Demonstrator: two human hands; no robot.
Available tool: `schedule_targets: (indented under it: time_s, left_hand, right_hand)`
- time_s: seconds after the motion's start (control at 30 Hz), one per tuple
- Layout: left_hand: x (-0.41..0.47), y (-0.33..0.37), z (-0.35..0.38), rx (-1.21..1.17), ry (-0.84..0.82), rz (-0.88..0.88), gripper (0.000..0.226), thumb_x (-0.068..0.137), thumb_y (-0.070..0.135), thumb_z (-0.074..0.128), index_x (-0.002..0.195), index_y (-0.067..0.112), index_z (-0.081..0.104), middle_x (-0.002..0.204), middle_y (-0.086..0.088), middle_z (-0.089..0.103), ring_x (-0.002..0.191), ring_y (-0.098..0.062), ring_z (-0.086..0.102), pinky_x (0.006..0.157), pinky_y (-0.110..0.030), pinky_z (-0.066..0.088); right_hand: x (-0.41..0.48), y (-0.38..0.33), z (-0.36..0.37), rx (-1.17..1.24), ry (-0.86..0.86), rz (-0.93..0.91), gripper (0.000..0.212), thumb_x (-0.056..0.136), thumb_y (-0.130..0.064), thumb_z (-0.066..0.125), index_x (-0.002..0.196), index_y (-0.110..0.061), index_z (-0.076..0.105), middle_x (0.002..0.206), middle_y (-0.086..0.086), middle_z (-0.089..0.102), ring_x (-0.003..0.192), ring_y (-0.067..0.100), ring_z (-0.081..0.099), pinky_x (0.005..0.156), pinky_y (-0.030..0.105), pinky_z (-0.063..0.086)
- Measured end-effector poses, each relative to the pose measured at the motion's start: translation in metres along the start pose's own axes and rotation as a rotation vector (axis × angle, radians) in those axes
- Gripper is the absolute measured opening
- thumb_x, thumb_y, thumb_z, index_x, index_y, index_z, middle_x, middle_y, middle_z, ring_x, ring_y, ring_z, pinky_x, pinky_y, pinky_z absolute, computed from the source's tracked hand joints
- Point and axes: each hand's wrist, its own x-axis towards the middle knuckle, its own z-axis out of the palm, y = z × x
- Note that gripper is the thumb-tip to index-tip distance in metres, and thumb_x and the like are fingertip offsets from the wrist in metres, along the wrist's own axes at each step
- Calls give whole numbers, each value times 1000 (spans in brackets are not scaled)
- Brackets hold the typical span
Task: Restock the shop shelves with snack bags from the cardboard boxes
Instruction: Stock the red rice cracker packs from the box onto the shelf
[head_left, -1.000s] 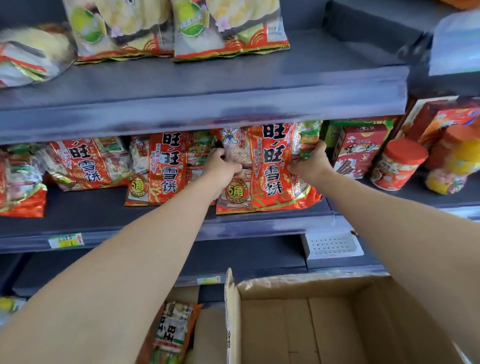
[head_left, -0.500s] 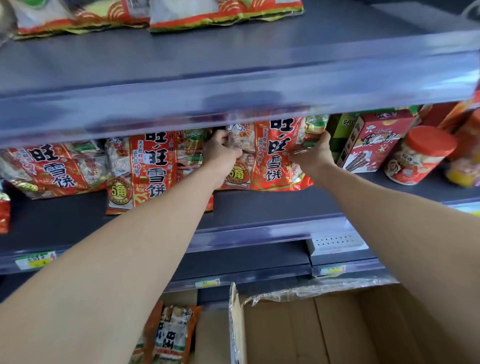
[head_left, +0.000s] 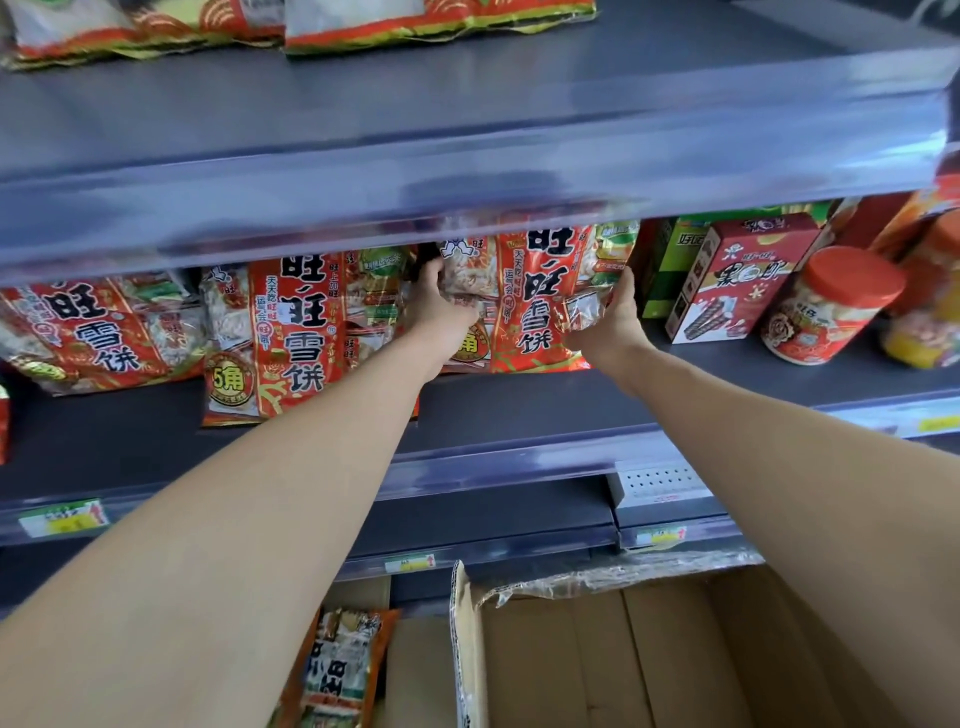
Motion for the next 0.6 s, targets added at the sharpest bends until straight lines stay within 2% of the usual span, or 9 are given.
schedule_targets:
  time_s: [0.07, 0.17, 0.23, 0.3, 0.37, 0.43, 0.53, 0.6]
  left_hand:
    - [-1, 1, 0, 15, 15, 12, 66, 86, 8, 67, 141, 26, 35, 134, -7, 43, 88, -10, 48, 54, -11, 37]
    - [-4, 1, 1, 109, 29, 57, 66, 88, 10, 64, 144, 24, 32, 137, -7, 41, 83, -7, 48, 54, -7, 41]
    - [-6, -1, 1, 245, 39, 81, 69, 91, 9, 60, 148, 25, 24, 143, -9, 35, 75, -8, 47, 59, -18, 46]
    - [-8, -4, -1, 365, 24, 81, 74, 91, 1, 54, 150, 27, 17, 149, -9, 27, 73, -11, 48, 67, -31, 53]
    - [-10, -8, -2, 443, 8, 82, 78, 90, -4, 52, 151, 25, 13, 153, -10, 19, 89, -20, 55, 75, -34, 53]
    - [-14, -12, -4, 489, 9, 92, 78, 89, -2, 53, 151, 21, 11, 156, -11, 15, 105, -28, 58, 72, -30, 51]
    - [-26, -17, -9, 500, -1, 95, 75, 90, -1, 53, 150, 19, 13, 155, -10, 19, 114, -31, 55, 73, -29, 48]
    - [-41, -19, -12, 508, -3, 99, 69, 91, 1, 53, 149, 18, 19, 154, -9, 24, 119, -29, 52, 81, -31, 48]
  right_hand:
    - [-1, 4, 1, -34, -21, -12, 110, 82, 1, 68, 151, -25, -14, 161, -1, 2, 145, 23, 19, 93, 25, 36]
    - [-1, 9, -1, -172, -47, -24, 110, 84, 1, 65, 150, -25, -19, 160, 1, 3, 143, 22, 25, 88, 25, 40]
    - [-2, 12, -3, -356, -43, -47, 104, 87, -1, 61, 150, -20, -20, 160, 4, 4, 142, 23, 27, 93, 26, 38]
    - [-3, 16, -6, -494, -33, -95, 97, 87, 1, 56, 151, -16, -14, 159, 8, 6, 142, 27, 25, 106, 34, 36]
    - [-7, 20, -9, -622, -55, -117, 95, 84, 10, 47, 151, -18, -14, 160, 4, 4, 144, 29, 20, 107, 39, 38]
    - [-13, 23, -12, -724, -65, -127, 92, 84, 13, 41, 152, -21, -12, 159, 3, 5, 143, 30, 21, 106, 40, 38]
    - [-25, 26, -16, -795, -72, -185, 76, 87, 7, 43, 151, -16, 10, 154, 6, 17, 140, 31, 23, 107, 40, 35]
    - [-35, 29, -20, -843, -101, -218, 69, 89, 3, 45, 150, -13, 16, 153, 7, 21, 140, 30, 23, 107, 38, 34]
